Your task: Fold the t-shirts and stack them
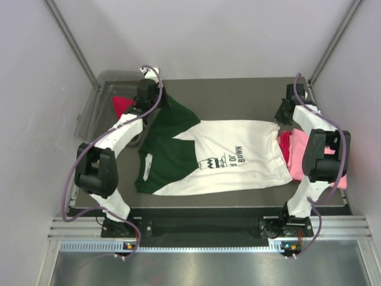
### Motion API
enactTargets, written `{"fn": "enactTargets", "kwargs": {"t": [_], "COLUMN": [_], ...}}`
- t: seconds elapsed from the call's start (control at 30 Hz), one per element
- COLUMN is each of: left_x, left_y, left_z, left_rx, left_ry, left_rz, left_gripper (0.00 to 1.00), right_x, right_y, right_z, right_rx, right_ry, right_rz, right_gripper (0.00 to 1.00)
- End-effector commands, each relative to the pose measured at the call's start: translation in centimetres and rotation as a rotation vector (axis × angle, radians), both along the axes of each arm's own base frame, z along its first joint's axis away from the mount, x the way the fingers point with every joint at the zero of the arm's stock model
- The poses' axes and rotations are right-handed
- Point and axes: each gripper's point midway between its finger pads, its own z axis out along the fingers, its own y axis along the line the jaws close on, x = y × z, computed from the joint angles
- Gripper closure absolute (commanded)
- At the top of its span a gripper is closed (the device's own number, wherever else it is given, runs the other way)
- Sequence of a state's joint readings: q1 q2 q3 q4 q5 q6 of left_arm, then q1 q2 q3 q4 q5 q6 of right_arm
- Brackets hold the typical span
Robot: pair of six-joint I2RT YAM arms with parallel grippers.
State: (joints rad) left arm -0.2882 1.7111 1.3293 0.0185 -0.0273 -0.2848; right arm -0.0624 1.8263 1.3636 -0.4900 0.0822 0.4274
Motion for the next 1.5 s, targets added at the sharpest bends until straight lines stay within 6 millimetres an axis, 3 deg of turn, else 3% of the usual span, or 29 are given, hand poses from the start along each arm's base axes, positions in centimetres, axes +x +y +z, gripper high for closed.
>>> {"fn": "enactTargets", "kwargs": {"t": [0.0, 0.03, 0.07, 0.13, 0.27, 0.4, 0.97, 1.3, 1.47], "left_x": [-1.5, -2.3, -3.0, -4.3, -6.6, -9.0, -16.5, -20.3, -22.6], "left_y": [0.1, 0.0, 0.1, 0.2, 1.0, 1.1, 2.7, 1.7, 1.2], "left_z": [5.2, 6.1, 5.3, 5.8, 4.6, 5.1, 3.7, 4.7, 2.9], "left_rx": [0.016, 0.017, 0.029, 0.026, 0.053, 0.063, 0.145, 0.154, 0.155], "left_ry": [-0.155, -0.174, -0.158, -0.167, -0.148, -0.168, -0.111, -0.051, 0.037], "left_rz": [0.002, -0.001, 0.005, 0.009, 0.038, 0.038, 0.103, 0.055, 0.024], "left_gripper": [1.00, 1.00, 1.00, 1.00, 1.00, 1.00, 1.00, 1.00, 1.00], "right_x": [-0.3, -0.3, -0.4, -0.6, -1.0, -1.4, -4.5, -6.1, -6.8], "right_y": [-1.5, -1.6, -1.6, -1.8, -2.3, -2.3, -2.4, -2.8, -2.9], "right_z": [1.8, 1.7, 1.6, 1.6, 1.8, 2.2, 3.2, 3.6, 3.4], "right_rx": [-0.028, -0.025, -0.026, -0.028, -0.039, -0.040, -0.061, -0.082, -0.088], "right_ry": [-0.037, -0.034, -0.032, -0.036, -0.050, -0.066, -0.097, -0.106, -0.105], "right_rz": [-0.028, -0.029, -0.031, -0.043, -0.071, -0.076, -0.092, -0.113, -0.125], "right_gripper": [1.00, 1.00, 1.00, 1.00, 1.00, 1.00, 1.00, 1.00, 1.00]}}
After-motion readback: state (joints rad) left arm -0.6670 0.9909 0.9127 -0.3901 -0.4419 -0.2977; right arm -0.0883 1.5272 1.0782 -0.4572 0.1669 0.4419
